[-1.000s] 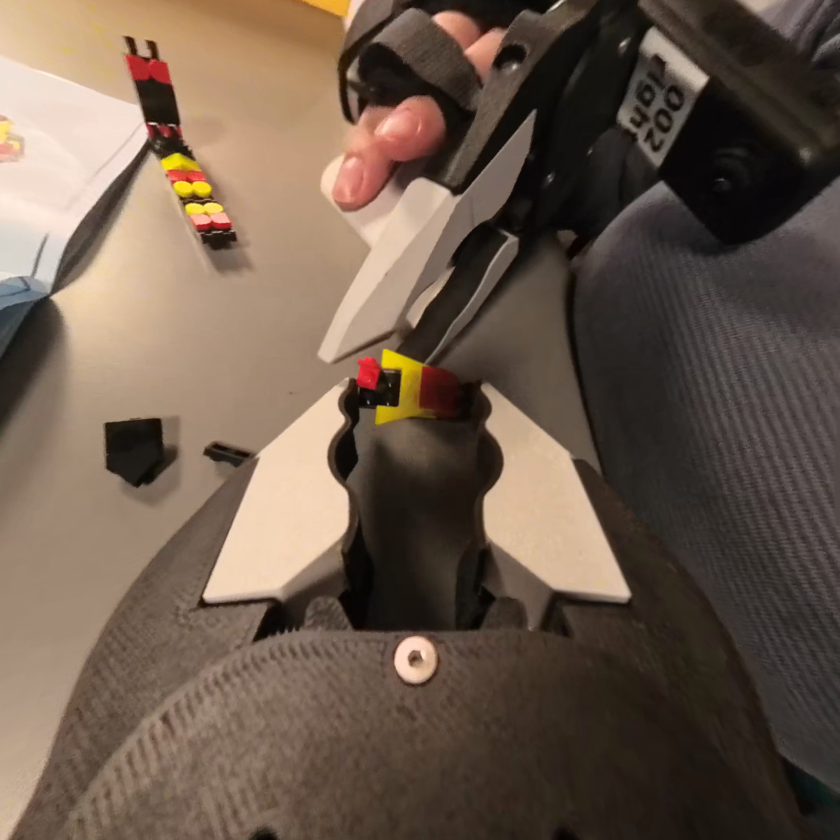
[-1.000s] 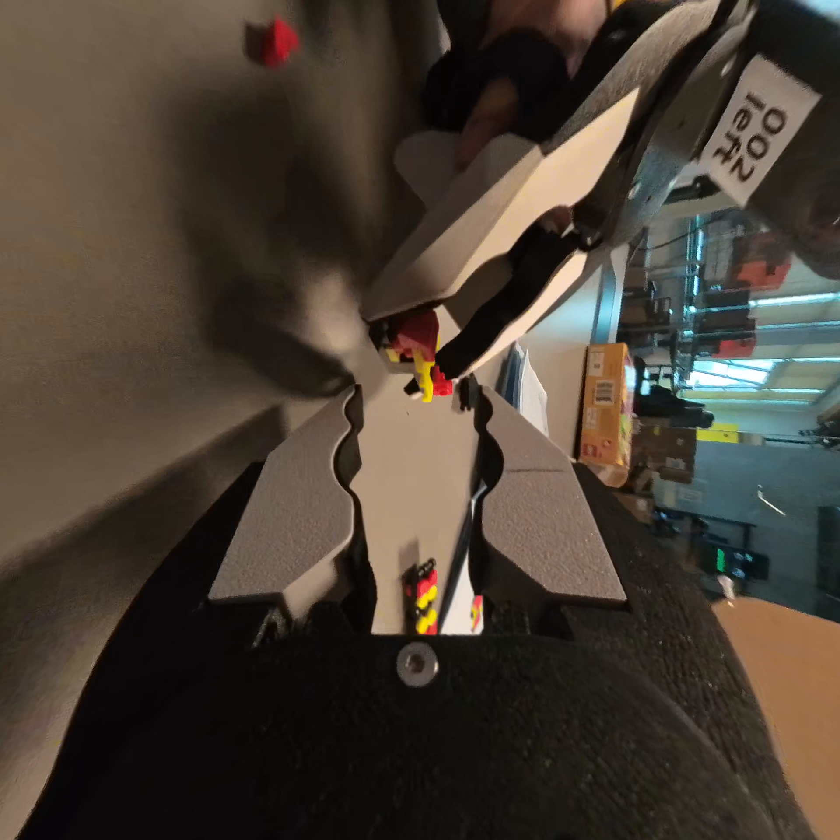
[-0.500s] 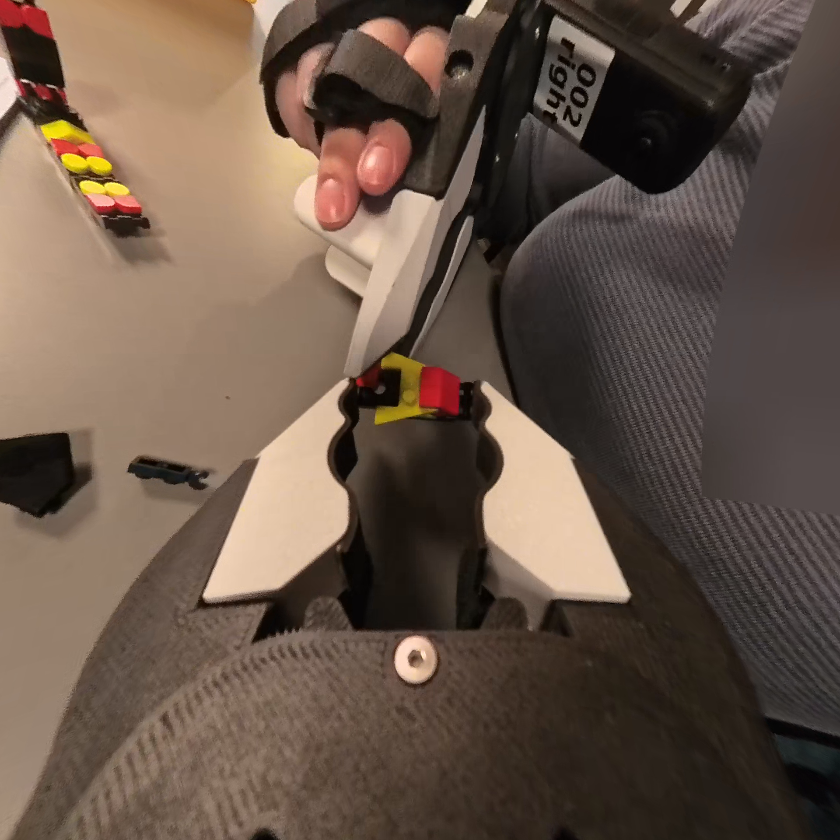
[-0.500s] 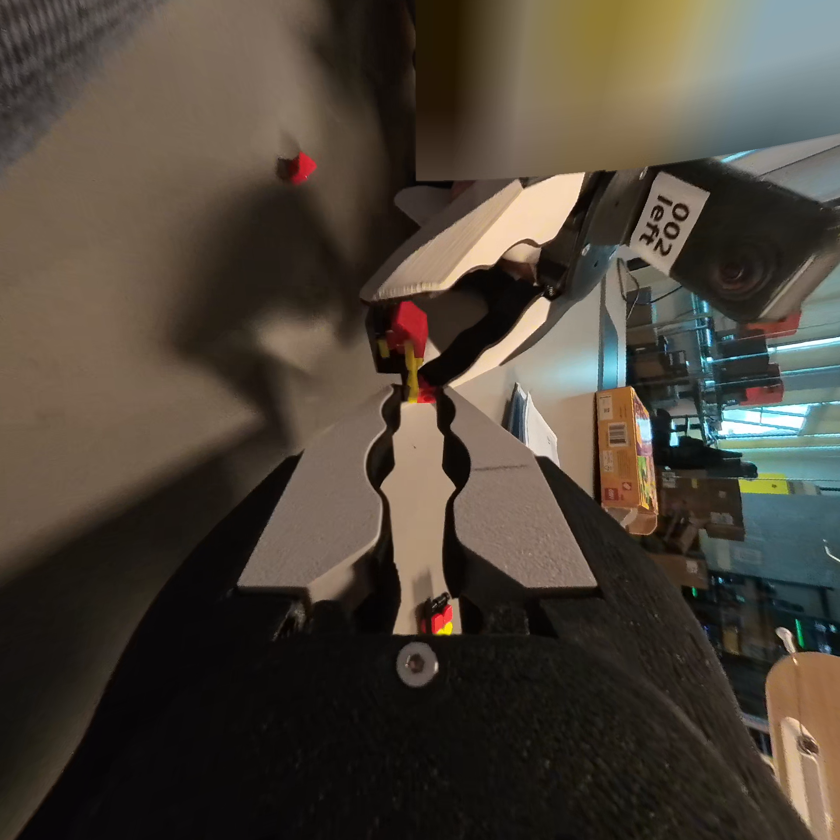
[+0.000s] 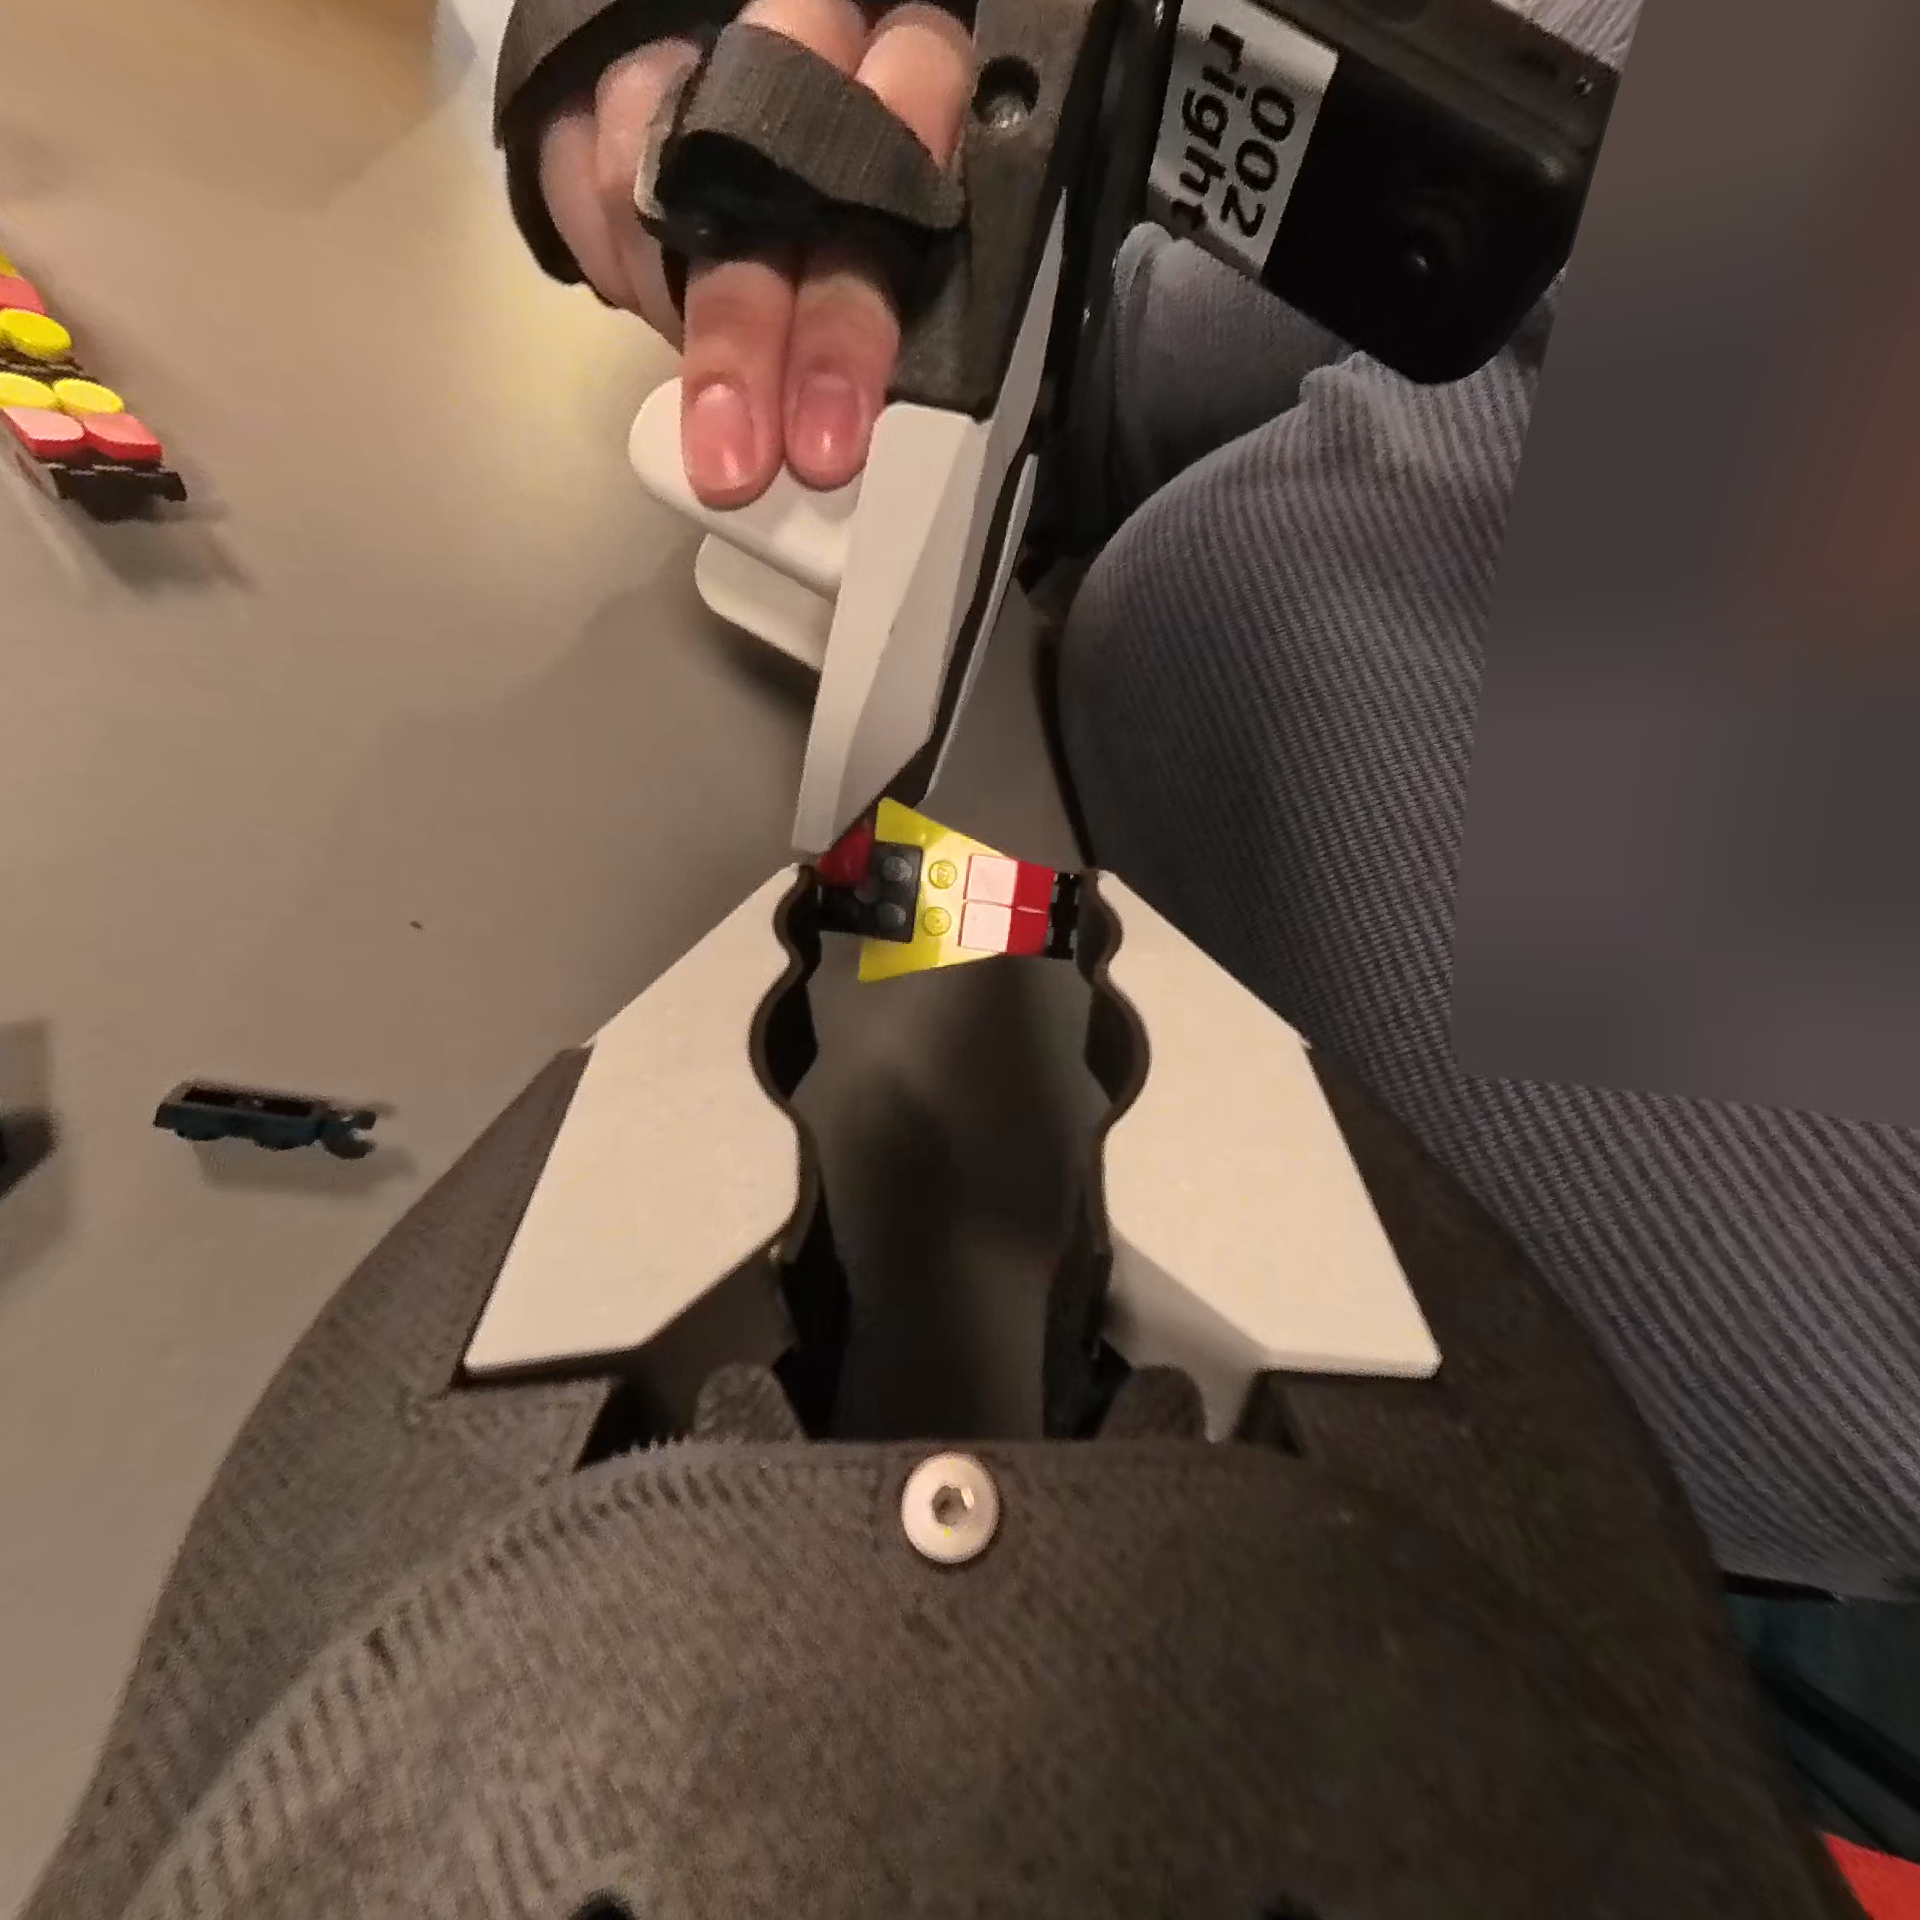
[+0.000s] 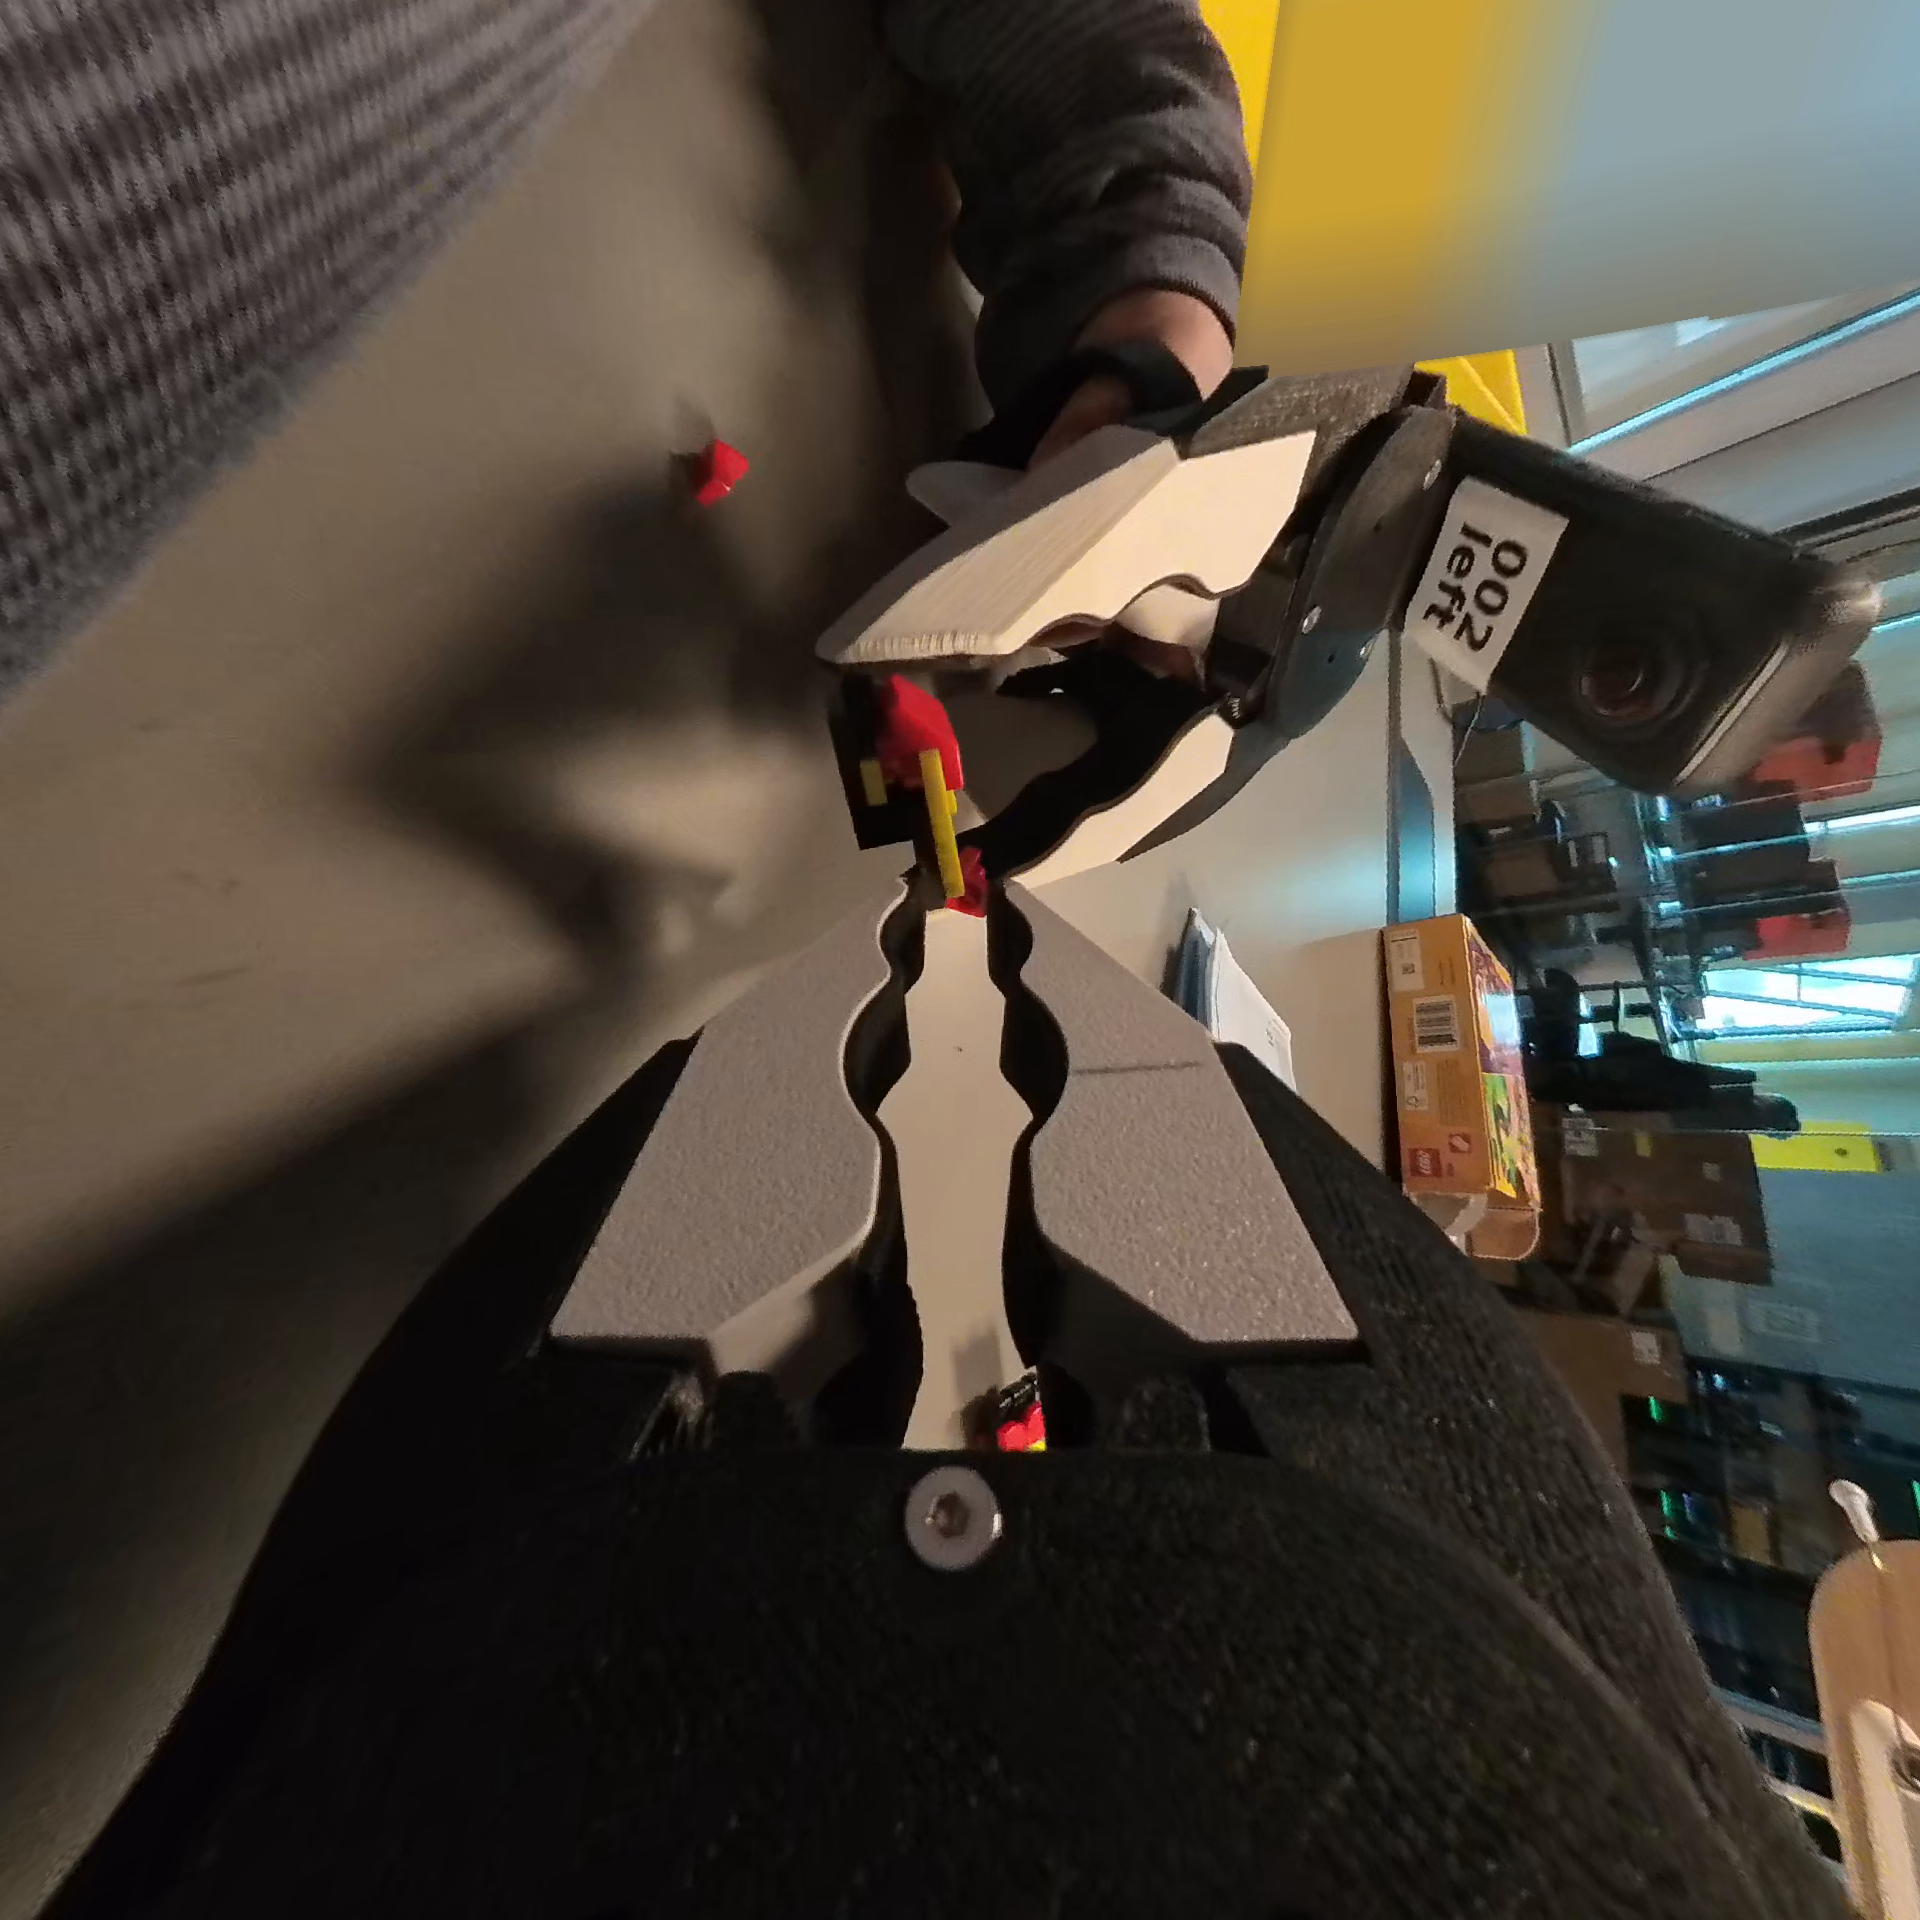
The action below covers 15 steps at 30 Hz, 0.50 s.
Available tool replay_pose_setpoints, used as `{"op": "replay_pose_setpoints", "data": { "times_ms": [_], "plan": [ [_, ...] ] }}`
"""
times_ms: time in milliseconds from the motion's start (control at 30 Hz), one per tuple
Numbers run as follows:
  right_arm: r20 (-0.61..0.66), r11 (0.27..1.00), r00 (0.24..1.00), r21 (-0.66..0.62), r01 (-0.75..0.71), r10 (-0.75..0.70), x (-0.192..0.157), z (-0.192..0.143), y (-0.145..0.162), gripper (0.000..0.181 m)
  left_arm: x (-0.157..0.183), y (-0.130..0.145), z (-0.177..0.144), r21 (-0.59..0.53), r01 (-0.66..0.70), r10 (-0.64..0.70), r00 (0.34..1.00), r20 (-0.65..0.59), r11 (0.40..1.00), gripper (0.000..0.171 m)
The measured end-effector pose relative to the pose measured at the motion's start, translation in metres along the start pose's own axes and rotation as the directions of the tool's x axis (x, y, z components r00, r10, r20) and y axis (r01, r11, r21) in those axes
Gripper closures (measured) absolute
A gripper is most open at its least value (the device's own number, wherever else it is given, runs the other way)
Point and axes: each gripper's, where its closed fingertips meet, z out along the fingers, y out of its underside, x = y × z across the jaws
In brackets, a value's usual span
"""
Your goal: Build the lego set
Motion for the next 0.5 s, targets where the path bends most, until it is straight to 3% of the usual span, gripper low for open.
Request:
{"op": "replay_pose_setpoints", "data": {
  "times_ms": [200,400,500],
  "plan": [
    [0.007,1.000,1.000,-0.017,0.016,-0.016,-0.002,0.001,0.002,0.172,-0.003,0.001,0.002,-0.005,0.007,-0.007,1.000,0.021,1.000,0.122],
    [0.156,0.994,0.984,-0.037,0.098,-0.091,-0.026,0.001,-0.003,0.171,0.004,0.017,0.014,-0.124,0.047,-0.050,0.998,-0.023,0.991,0.122],
    [0.185,0.993,0.977,-0.038,0.111,-0.102,-0.029,0.000,-0.005,0.171,0.007,0.016,0.016,-0.125,0.087,-0.095,0.994,-0.058,0.988,0.122]
  ]
}}
